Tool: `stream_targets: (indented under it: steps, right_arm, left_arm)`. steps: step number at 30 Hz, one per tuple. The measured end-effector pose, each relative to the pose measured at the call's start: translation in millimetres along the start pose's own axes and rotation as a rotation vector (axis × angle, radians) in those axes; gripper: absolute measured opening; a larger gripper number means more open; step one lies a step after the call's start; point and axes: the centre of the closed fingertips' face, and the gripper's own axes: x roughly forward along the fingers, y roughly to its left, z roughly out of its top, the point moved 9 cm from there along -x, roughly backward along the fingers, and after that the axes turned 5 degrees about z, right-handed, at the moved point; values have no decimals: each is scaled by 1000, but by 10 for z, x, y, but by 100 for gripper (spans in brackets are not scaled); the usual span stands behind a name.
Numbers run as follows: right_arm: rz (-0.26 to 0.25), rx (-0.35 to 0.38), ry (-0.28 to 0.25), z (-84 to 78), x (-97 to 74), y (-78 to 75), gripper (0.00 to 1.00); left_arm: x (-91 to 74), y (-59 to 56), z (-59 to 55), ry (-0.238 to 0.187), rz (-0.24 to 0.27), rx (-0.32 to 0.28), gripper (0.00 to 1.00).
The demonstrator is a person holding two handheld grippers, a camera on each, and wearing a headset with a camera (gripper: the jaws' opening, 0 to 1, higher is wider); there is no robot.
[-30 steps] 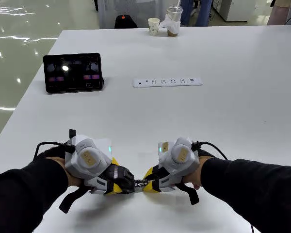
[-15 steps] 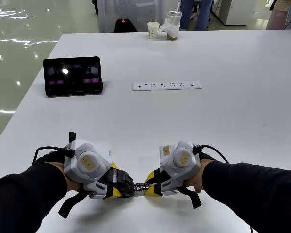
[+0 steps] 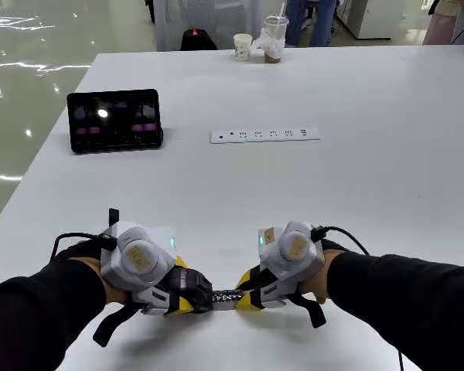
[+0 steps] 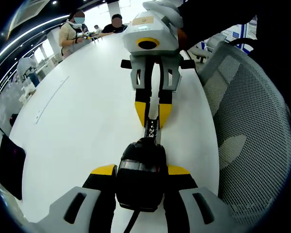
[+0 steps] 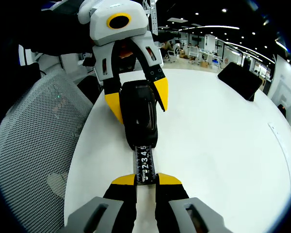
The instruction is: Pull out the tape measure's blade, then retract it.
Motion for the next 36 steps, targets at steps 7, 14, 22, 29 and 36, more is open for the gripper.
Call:
stream_targets:
  steps: [7,14,22,29,36]
  right_arm:
    - [-1,5,3,-27,-35,10,11]
    - [-3,2,6,-53,-71,12,11]
    - [-4,1,15,-99,-132,16,11]
    - [-7,7,17,-141,-182,31,11]
    - [-12,12,17,-199,-229,34,11]
  left_arm:
    - [0,-6,-2,1,-2,0,32]
    - [2,-9,-5,1,-3,2,32]
    - [3,-11,-15,3,-5,5,32]
    - [2,-10,-27,2,-9,17,31]
    - [5,-11,-26,3,-12,15,31]
